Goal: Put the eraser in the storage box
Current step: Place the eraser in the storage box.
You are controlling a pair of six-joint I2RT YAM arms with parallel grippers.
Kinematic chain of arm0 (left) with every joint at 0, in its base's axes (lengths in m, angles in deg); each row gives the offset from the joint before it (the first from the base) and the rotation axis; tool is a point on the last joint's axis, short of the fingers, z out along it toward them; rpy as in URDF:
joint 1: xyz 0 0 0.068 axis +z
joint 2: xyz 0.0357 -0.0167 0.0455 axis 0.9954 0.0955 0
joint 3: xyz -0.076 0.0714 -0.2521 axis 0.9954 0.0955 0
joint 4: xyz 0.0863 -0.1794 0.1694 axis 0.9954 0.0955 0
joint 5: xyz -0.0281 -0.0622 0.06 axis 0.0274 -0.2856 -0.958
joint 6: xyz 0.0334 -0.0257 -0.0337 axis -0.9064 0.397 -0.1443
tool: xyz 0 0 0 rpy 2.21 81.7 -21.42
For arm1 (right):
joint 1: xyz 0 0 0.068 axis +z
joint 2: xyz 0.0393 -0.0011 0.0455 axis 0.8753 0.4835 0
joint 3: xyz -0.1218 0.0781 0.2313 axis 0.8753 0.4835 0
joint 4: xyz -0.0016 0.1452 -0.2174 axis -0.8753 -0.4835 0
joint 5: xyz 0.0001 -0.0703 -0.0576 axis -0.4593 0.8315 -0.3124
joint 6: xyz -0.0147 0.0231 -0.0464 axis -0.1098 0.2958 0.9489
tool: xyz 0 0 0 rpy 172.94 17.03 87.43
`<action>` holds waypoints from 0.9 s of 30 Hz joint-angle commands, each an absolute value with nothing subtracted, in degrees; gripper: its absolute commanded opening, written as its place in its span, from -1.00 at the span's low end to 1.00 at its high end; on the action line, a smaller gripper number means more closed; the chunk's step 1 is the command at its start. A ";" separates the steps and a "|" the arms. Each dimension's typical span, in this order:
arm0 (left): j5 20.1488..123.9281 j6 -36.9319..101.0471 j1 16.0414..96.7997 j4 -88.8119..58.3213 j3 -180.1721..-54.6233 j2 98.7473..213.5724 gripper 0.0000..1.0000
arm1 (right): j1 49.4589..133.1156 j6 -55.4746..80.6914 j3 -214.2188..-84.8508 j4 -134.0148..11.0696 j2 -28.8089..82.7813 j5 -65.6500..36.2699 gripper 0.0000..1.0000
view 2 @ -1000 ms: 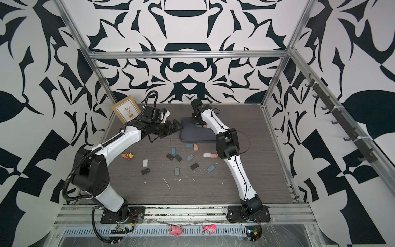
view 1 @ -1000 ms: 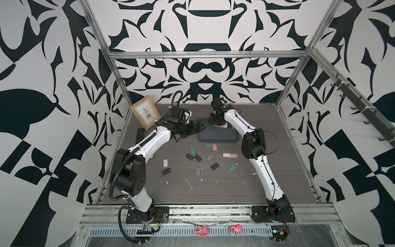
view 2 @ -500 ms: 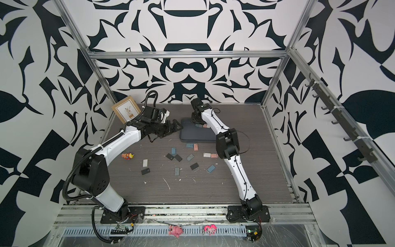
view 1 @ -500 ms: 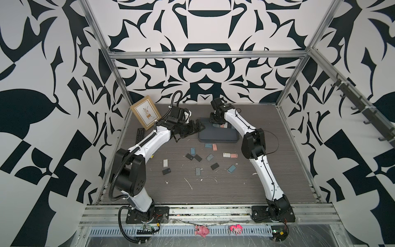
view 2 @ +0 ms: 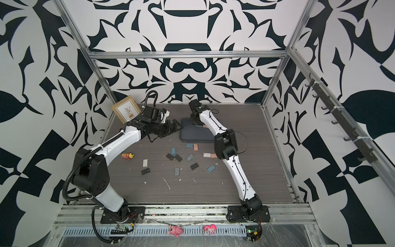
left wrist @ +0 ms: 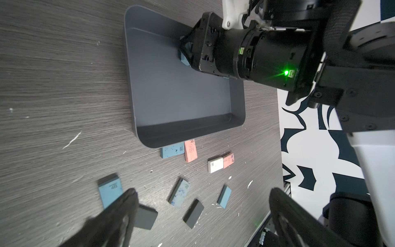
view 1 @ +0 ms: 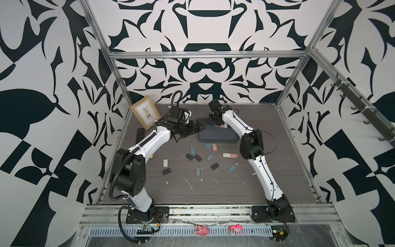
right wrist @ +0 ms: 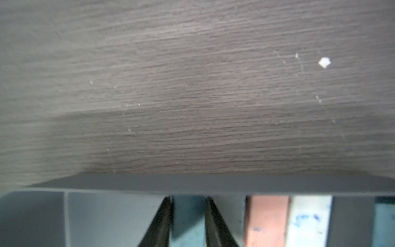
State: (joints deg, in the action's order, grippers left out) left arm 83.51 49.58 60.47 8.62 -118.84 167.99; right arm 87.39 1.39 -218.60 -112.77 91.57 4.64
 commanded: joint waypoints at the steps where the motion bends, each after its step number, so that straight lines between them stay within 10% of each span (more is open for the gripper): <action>1: 84.68 50.10 60.79 8.15 -119.00 167.30 0.98 | 87.63 2.22 -220.10 -114.25 91.40 6.26 -0.44; 27: 84.94 50.43 61.05 7.81 -118.74 166.82 0.98 | 89.81 3.93 -220.15 -115.32 90.15 7.79 -0.29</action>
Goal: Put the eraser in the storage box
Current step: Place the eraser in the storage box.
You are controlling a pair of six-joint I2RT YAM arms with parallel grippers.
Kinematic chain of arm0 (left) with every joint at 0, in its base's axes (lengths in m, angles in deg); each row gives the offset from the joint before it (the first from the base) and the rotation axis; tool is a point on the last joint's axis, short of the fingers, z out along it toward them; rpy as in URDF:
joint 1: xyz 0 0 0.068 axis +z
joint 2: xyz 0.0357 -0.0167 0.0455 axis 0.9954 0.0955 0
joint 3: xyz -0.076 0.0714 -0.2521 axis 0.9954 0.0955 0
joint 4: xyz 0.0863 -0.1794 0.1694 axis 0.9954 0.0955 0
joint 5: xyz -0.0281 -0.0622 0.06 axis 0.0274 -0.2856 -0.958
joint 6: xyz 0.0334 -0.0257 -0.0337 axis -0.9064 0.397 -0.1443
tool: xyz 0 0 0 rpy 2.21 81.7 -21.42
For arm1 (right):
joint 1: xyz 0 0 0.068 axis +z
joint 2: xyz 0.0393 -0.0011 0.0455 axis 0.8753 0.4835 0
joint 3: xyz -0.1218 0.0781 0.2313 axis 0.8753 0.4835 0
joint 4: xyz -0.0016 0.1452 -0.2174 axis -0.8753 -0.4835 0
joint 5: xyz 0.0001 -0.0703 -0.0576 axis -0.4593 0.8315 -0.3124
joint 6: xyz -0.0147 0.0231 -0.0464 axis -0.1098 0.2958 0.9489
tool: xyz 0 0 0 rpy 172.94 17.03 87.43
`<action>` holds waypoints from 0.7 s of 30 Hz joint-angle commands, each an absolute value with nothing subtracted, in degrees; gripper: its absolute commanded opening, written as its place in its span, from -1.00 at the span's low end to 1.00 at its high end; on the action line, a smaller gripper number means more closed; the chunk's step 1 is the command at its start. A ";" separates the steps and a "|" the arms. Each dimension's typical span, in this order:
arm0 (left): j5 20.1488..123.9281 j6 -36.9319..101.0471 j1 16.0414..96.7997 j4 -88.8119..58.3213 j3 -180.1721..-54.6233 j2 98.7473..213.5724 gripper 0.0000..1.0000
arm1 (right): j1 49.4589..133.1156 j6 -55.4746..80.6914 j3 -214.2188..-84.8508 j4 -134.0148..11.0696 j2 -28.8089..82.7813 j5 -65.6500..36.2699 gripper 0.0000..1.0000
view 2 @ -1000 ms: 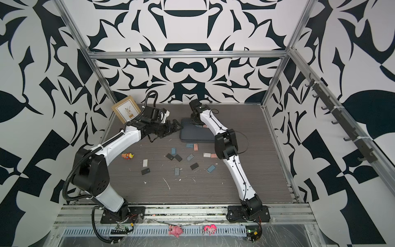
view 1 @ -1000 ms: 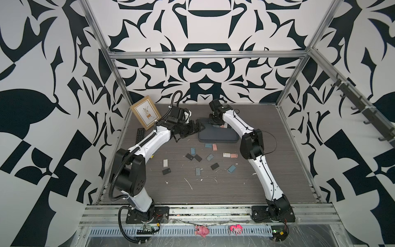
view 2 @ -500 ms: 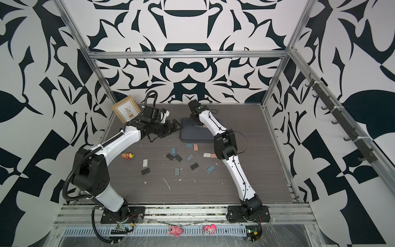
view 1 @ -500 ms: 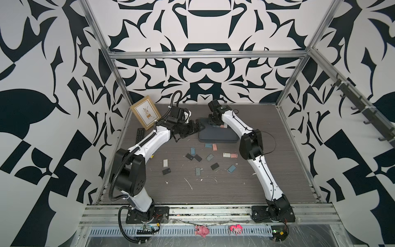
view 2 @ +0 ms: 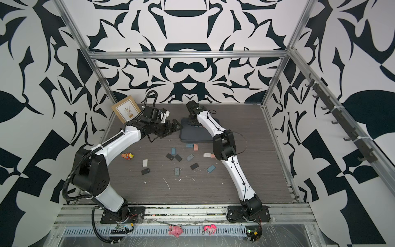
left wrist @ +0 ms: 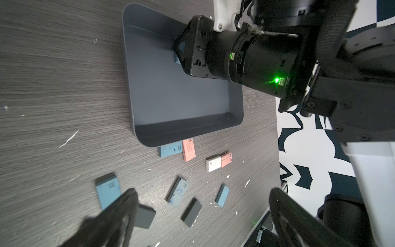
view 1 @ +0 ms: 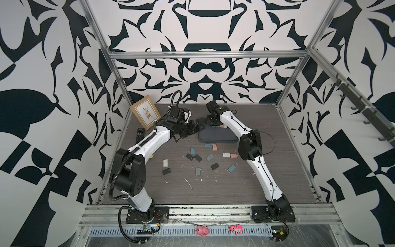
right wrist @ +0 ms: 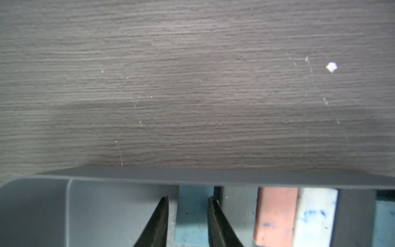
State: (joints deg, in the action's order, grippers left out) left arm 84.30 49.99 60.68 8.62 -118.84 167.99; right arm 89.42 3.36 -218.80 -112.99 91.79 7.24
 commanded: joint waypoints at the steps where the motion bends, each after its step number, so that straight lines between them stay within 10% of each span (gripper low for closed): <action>1: 85.01 50.43 61.05 7.79 -118.75 166.84 0.98 | 89.83 4.06 -220.17 -115.16 89.97 7.82 -0.28; 21: 83.19 49.04 61.40 8.42 -118.84 166.11 0.98 | 89.83 5.46 -222.03 -117.80 83.94 7.77 -0.10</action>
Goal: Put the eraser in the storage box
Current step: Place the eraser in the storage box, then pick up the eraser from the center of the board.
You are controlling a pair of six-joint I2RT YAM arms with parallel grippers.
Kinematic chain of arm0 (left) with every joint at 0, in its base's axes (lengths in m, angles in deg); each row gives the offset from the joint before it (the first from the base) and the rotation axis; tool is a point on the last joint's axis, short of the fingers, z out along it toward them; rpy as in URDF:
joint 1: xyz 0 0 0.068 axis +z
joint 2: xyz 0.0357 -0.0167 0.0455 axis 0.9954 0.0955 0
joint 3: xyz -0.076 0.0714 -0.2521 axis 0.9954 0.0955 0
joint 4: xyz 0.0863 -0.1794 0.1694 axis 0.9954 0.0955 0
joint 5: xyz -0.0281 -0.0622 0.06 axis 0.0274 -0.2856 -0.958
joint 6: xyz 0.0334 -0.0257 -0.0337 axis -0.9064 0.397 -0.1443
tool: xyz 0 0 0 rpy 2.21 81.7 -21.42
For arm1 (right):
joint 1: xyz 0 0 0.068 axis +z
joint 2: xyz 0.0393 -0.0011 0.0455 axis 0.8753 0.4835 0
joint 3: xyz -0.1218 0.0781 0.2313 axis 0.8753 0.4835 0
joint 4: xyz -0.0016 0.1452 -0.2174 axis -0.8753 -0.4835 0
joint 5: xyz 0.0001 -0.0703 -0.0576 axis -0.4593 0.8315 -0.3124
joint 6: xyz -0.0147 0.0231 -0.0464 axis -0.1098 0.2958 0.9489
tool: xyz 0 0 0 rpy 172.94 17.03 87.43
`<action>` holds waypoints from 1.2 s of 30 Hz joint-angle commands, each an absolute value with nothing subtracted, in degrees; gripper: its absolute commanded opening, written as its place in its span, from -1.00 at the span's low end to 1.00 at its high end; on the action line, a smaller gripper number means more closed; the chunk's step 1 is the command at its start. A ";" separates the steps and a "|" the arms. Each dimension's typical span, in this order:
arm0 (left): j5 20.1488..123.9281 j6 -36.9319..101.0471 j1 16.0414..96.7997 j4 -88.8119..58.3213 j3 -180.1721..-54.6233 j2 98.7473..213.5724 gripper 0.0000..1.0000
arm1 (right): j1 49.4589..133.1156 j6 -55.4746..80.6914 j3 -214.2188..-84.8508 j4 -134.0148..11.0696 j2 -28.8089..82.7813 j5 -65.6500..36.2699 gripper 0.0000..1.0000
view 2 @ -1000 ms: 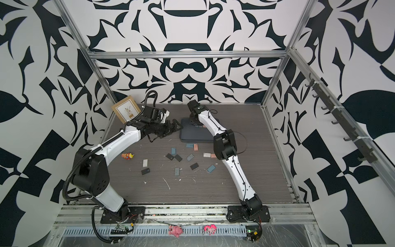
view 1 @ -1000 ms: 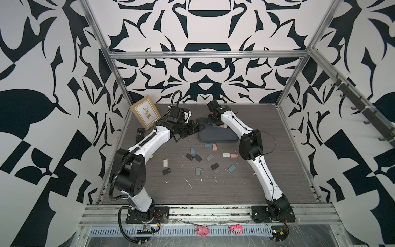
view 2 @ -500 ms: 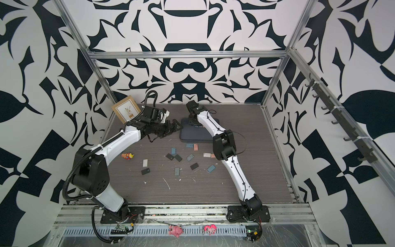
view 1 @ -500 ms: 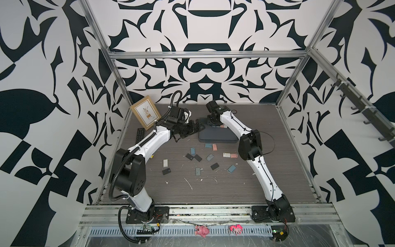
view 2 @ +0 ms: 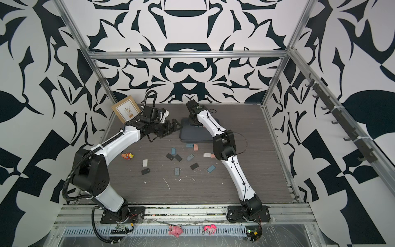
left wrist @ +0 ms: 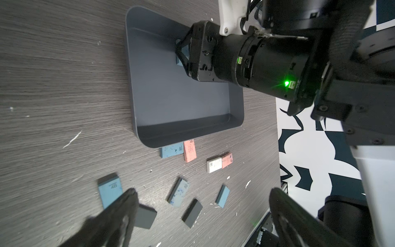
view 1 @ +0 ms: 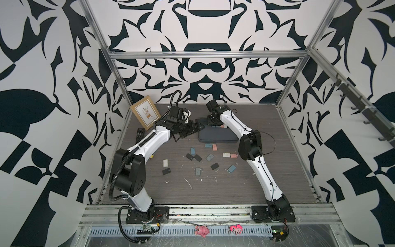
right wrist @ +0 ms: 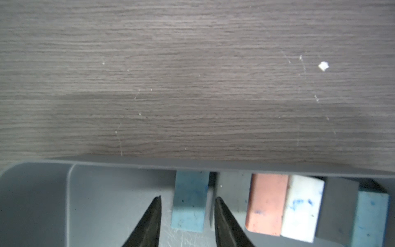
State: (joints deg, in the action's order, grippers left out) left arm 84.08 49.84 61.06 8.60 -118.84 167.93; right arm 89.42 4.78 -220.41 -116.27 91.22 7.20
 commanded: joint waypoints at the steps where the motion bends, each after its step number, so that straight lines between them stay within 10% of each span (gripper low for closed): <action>1: 82.43 48.60 61.41 8.74 -118.82 165.85 0.98 | 89.83 5.47 -221.29 -117.80 82.87 7.78 -0.09; 19: 58.74 43.00 61.89 26.09 -117.74 155.18 0.98 | 90.79 7.29 -193.80 -110.82 59.65 7.85 0.89; 36: 59.90 44.83 69.70 34.99 -103.06 150.89 0.99 | 106.24 9.19 -155.84 -98.36 34.93 11.64 0.97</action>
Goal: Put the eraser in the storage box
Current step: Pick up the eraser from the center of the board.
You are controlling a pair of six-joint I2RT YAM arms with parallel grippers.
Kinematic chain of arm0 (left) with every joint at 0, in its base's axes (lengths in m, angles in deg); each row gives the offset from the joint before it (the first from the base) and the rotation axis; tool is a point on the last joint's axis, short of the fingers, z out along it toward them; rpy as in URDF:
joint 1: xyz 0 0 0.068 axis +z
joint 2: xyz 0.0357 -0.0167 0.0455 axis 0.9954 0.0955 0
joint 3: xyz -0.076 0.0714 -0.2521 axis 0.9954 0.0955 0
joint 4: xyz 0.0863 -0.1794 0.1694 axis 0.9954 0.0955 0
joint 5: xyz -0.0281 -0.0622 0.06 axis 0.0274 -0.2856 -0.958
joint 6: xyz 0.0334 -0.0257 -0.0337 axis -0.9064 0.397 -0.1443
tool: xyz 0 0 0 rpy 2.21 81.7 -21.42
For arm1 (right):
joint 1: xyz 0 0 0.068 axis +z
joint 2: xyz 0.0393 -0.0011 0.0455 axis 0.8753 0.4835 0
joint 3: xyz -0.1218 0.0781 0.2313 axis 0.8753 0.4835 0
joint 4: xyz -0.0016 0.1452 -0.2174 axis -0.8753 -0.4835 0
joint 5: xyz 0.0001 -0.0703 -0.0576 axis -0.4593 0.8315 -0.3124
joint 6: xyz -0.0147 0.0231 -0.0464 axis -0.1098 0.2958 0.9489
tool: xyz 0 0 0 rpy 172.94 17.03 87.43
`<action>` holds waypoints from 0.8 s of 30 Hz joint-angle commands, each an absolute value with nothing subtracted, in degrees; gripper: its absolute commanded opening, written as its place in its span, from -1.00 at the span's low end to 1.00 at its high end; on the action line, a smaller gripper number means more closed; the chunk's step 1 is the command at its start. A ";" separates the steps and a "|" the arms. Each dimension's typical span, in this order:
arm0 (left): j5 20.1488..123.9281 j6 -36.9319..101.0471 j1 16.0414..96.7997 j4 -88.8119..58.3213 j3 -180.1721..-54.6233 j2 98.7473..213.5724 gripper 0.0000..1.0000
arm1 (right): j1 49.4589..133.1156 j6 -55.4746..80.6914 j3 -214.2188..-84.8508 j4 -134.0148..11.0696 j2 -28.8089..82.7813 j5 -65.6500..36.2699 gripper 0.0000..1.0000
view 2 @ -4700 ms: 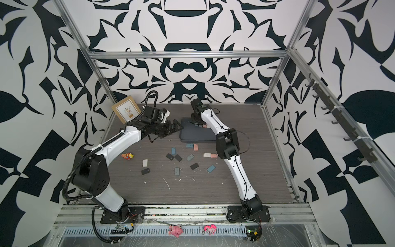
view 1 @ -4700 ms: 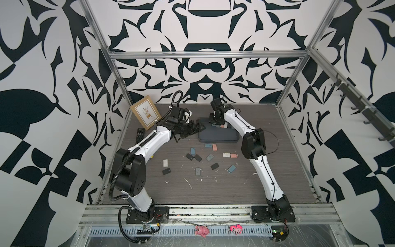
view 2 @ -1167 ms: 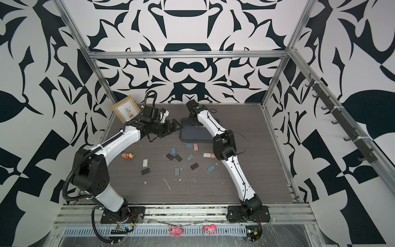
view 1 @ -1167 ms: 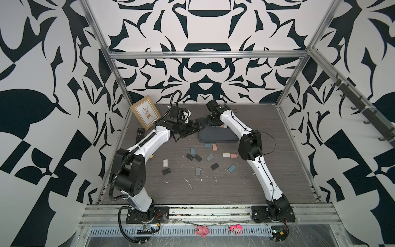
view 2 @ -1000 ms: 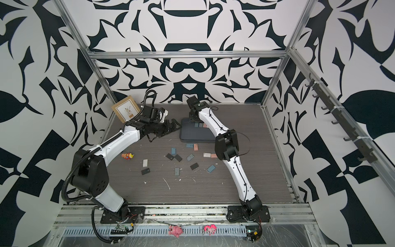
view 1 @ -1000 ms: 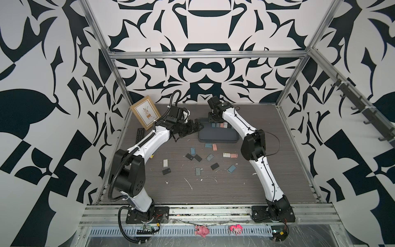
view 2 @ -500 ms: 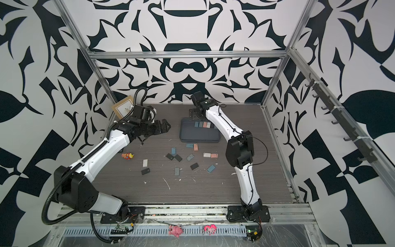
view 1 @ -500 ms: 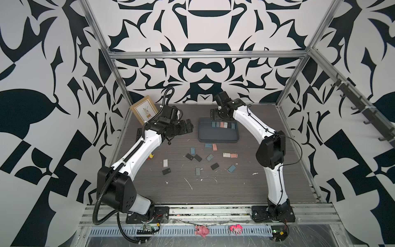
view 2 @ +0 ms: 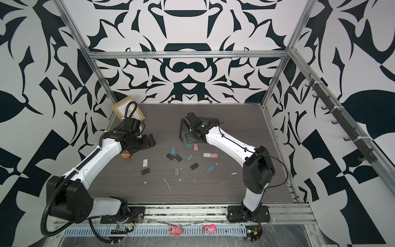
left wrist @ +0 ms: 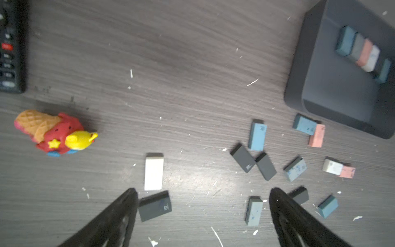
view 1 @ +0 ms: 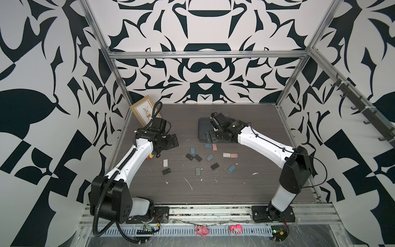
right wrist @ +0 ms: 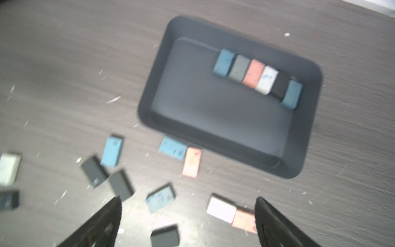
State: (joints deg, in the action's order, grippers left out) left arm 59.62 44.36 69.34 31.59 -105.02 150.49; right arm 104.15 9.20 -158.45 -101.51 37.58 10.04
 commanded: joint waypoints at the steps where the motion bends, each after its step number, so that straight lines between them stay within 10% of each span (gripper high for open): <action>1: 59.85 45.03 70.04 34.99 -101.84 150.95 0.98 | 107.02 8.85 -154.56 -97.86 34.25 11.53 0.97; 24: 63.91 44.99 76.09 27.51 -92.72 155.52 0.99 | 111.76 2.39 -142.04 -92.18 29.97 5.70 0.98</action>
State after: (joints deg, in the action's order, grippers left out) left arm 62.44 45.49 75.66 28.18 -93.50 154.09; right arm 111.43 4.02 -142.21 -93.73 31.33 7.00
